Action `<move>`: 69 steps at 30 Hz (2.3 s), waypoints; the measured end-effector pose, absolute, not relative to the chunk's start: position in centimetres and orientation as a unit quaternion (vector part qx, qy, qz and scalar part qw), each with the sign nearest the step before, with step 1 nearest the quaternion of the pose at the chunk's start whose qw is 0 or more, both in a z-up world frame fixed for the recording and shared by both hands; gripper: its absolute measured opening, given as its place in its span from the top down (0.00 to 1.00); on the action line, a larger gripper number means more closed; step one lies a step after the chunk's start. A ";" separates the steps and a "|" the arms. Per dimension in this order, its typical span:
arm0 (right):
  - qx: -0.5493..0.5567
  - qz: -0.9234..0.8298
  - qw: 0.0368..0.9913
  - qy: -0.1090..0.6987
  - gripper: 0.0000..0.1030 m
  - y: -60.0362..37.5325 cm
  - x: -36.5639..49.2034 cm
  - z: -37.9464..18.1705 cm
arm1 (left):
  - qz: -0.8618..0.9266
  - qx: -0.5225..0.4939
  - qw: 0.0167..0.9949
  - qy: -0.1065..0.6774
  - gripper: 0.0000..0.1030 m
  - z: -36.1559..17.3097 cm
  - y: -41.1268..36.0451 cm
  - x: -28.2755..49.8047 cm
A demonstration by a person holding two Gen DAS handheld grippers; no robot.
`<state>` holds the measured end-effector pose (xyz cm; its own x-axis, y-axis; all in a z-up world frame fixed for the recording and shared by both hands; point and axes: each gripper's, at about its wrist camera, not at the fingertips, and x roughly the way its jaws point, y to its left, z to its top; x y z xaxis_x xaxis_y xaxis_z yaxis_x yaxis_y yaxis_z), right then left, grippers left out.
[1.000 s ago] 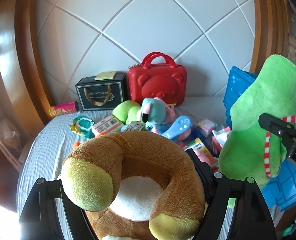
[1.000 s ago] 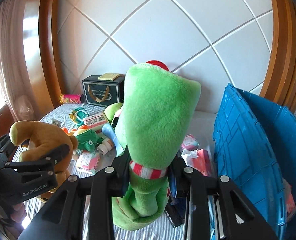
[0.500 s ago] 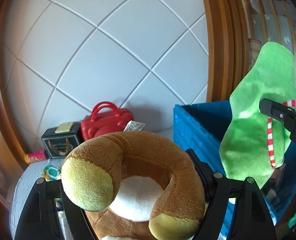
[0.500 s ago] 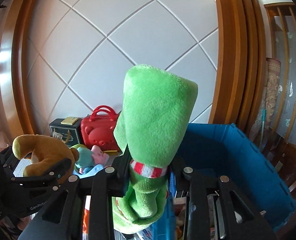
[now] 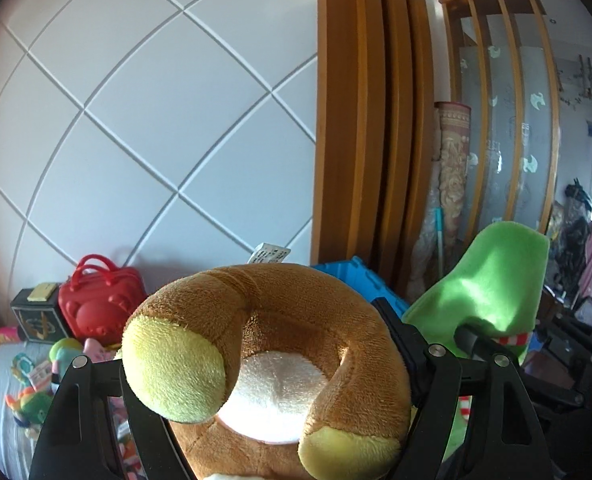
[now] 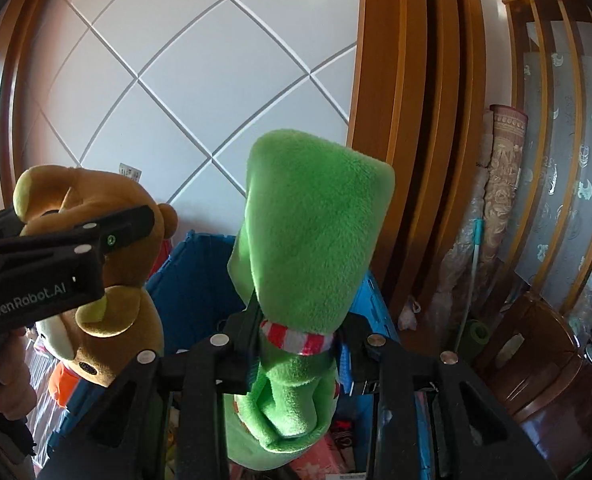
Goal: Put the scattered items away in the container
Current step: 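Lift the brown bear and green plush and carry both over the blue box, then open both tools to drop the bear and green plush into the blue box, then move both tools back over the remaining items on the bed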
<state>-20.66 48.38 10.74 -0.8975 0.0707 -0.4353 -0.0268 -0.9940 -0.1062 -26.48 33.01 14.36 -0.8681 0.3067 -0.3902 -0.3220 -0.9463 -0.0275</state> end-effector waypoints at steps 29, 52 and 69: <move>-0.269 0.962 -0.027 -0.022 0.38 54.2 -21.9 5.6 | 0.958 -0.269 0.078 0.061 0.00 7.7 39.0 -24.9; -0.253 0.967 -0.010 -0.021 0.00 53.2 -19.2 6.4 | 0.961 -0.267 0.064 0.039 0.00 7.2 35.7 -22.1; -0.250 0.968 0.007 -0.006 0.00 47.3 -16.3 6.2 | 0.964 -0.256 0.067 0.031 0.00 7.0 28.3 -18.0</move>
<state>-16.31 47.30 6.24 -0.8748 0.0164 -0.4843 -0.0104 -0.9998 -0.0150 -17.96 28.33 6.96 -0.8599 0.1128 -0.4978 -0.1450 -0.9891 0.0263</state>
